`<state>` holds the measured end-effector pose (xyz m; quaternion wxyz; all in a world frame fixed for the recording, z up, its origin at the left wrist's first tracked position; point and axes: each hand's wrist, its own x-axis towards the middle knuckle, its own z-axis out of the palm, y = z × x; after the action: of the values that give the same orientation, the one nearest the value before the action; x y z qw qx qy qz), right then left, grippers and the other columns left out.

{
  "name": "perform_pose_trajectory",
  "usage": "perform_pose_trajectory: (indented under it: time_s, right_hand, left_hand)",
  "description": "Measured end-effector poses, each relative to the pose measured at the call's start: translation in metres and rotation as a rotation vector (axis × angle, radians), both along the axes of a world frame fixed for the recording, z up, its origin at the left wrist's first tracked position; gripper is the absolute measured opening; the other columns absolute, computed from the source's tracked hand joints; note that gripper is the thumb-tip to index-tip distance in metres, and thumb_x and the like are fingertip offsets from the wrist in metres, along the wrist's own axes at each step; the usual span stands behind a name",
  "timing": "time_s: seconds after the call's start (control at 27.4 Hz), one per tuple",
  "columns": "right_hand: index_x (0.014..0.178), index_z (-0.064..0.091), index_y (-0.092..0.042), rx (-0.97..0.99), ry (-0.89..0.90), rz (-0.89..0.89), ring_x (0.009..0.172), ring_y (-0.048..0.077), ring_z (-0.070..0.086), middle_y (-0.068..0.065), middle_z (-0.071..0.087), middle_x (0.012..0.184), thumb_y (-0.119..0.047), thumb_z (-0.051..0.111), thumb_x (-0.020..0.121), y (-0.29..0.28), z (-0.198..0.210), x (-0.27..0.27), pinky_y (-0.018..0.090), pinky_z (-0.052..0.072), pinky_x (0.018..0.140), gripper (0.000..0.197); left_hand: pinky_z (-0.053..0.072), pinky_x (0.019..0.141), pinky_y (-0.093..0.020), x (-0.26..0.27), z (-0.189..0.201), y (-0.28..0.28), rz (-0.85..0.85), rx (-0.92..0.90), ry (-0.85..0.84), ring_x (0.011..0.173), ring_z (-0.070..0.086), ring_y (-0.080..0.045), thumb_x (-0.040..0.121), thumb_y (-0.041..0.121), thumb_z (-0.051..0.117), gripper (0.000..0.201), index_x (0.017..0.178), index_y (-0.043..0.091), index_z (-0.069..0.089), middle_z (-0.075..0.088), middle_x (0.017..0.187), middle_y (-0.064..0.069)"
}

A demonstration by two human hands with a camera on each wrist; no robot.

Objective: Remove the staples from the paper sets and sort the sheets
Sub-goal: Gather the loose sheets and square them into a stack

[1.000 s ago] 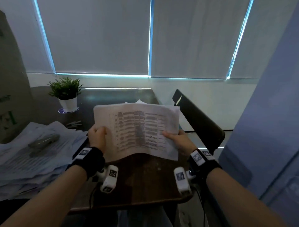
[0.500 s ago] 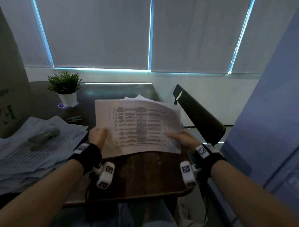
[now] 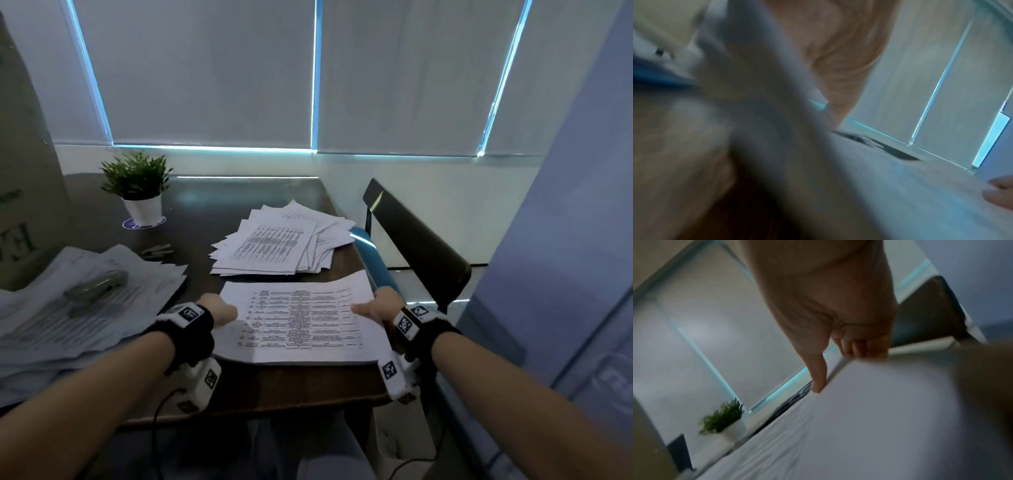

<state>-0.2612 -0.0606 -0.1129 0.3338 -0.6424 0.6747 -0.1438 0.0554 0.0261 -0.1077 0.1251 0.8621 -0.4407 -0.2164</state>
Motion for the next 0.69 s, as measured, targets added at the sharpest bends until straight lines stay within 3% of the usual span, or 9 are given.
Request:
perform_pose_trajectory:
  time_s: [0.11,0.18,0.26,0.29,0.37,0.44,0.55,0.69]
  right_hand:
    - [0.117,0.057,-0.006,0.033,0.29,0.142,0.089,0.018,0.058,0.005,0.058,0.099,-0.039,0.068,0.091,0.001,0.039,0.001,0.029,0.047,0.075,0.044]
    - [0.101,0.057,-0.01,0.005,0.216,0.2,0.077,0.011,0.053,0.001,0.055,0.093,-0.037,0.062,0.095,-0.004,0.07,0.008,0.022,0.042,0.064,0.028]
    - [0.081,0.048,-0.017,-0.005,0.032,0.246,0.066,0.004,0.045,-0.003,0.051,0.081,-0.032,0.06,0.097,-0.016,0.097,0.023,0.017,0.037,0.061,0.025]
    - [0.08,0.048,-0.016,-0.014,-0.045,0.245,0.062,0.006,0.045,-0.001,0.05,0.075,-0.033,0.061,0.097,-0.025,0.106,0.035,0.019,0.038,0.059,0.027]
    - [0.088,0.054,-0.011,-0.064,-0.112,0.203,0.056,0.012,0.049,0.003,0.053,0.07,-0.034,0.064,0.095,-0.046,0.111,0.06,0.022,0.04,0.05,0.026]
    - [0.095,0.058,-0.005,-0.081,-0.188,0.165,0.054,0.016,0.052,0.007,0.058,0.071,-0.03,0.065,0.093,-0.066,0.103,0.083,0.023,0.043,0.048,0.026]
    - [0.083,0.057,-0.002,-0.057,-0.295,0.118,0.058,0.021,0.054,0.011,0.057,0.069,-0.022,0.066,0.092,-0.095,0.094,0.113,0.033,0.048,0.066,0.023]
    - [0.074,0.052,-0.011,-0.023,-0.257,0.101,0.061,0.017,0.051,0.004,0.053,0.071,-0.021,0.064,0.093,-0.123,0.076,0.127,0.03,0.048,0.067,0.024]
  left_hand:
    - [0.052,0.081,-0.03,-0.006,0.036,-0.007,-0.143,0.116,-0.154,0.106,0.061,-0.029,0.085,0.014,0.057,0.035,0.115,-0.005,0.059,0.062,0.121,-0.019]
    - [0.044,0.06,-0.023,-0.014,0.067,-0.019,-0.216,0.067,-0.166,0.098,0.058,-0.027,0.09,0.016,0.056,0.028,0.111,-0.002,0.06,0.06,0.124,-0.021]
    - [0.033,0.052,-0.019,-0.021,0.093,-0.04,-0.227,-0.022,-0.085,0.103,0.058,-0.029,0.091,0.018,0.058,0.036,0.119,-0.005,0.058,0.057,0.128,-0.023]
    - [0.036,0.055,-0.02,-0.026,0.105,-0.051,-0.232,-0.068,-0.033,0.107,0.058,-0.03,0.092,0.018,0.058,0.039,0.122,-0.007,0.056,0.056,0.13,-0.023]
    - [0.048,0.077,-0.028,-0.033,0.119,-0.076,-0.235,-0.135,0.011,0.115,0.055,-0.029,0.092,0.02,0.058,0.042,0.126,-0.004,0.053,0.054,0.132,-0.02]
    - [0.044,0.094,-0.032,-0.039,0.122,-0.1,-0.249,-0.155,-0.005,0.124,0.049,-0.029,0.092,0.023,0.059,0.046,0.13,-0.001,0.051,0.052,0.135,-0.017]
    - [0.042,0.094,-0.031,-0.041,0.115,-0.139,-0.275,-0.135,-0.037,0.126,0.047,-0.028,0.092,0.027,0.059,0.051,0.134,0.001,0.048,0.049,0.138,-0.014]
    - [0.038,0.099,-0.029,-0.013,0.087,-0.176,-0.278,-0.007,-0.124,0.127,0.047,-0.027,0.093,0.027,0.058,0.05,0.135,0.003,0.048,0.049,0.139,-0.013]
